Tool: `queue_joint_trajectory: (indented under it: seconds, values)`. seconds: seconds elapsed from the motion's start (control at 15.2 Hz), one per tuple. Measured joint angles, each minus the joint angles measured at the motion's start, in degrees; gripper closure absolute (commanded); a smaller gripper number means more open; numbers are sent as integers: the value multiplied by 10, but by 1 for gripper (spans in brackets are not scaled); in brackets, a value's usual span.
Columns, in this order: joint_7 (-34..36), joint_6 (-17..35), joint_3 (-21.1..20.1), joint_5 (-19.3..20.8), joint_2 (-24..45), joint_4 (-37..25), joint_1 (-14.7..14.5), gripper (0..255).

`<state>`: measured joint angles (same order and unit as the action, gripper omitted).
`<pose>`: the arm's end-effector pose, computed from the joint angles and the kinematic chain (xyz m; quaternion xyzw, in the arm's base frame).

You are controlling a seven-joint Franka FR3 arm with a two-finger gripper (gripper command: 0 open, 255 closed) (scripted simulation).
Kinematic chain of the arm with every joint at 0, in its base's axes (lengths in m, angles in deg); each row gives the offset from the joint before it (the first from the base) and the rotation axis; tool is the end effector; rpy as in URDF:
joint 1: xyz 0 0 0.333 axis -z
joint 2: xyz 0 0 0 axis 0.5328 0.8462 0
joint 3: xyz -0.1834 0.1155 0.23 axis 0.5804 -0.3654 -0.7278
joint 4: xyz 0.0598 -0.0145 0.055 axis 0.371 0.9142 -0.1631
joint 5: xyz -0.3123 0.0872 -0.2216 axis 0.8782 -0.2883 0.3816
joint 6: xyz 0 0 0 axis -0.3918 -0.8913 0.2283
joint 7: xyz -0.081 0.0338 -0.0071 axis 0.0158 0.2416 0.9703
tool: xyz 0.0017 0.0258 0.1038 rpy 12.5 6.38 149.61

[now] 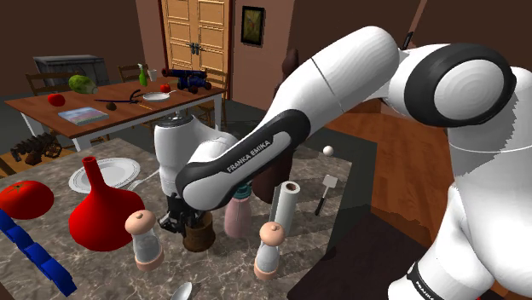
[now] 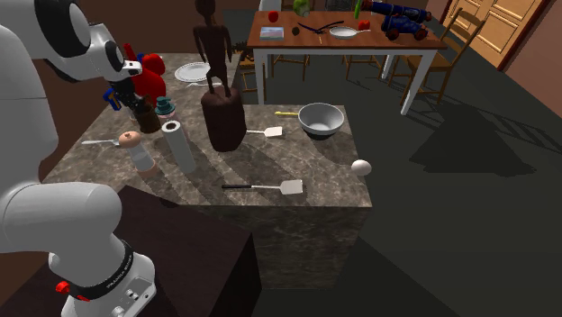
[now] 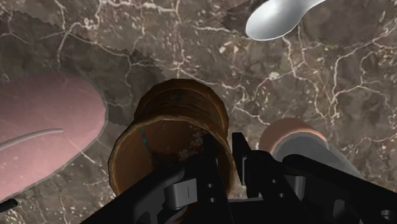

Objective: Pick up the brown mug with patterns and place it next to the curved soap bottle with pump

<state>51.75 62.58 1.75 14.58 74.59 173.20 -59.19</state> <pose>0.5186 0.4027 0.2515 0.9999 0.0057 0.0140 0.0031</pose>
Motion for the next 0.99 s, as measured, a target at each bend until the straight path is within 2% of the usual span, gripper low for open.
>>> queue_joint_trajectory:
  seconds: [0.46, 0.86, 0.92, 0.99]
  values:
    - [8, 36, 7, 10, 35, 1, -6, 255]
    - [8, 39, 8, 11, 39, 0, -6, 255]
    - [8, 39, 8, 11, 39, 0, -6, 0]
    - [8, 39, 8, 11, 39, 0, -6, 0]
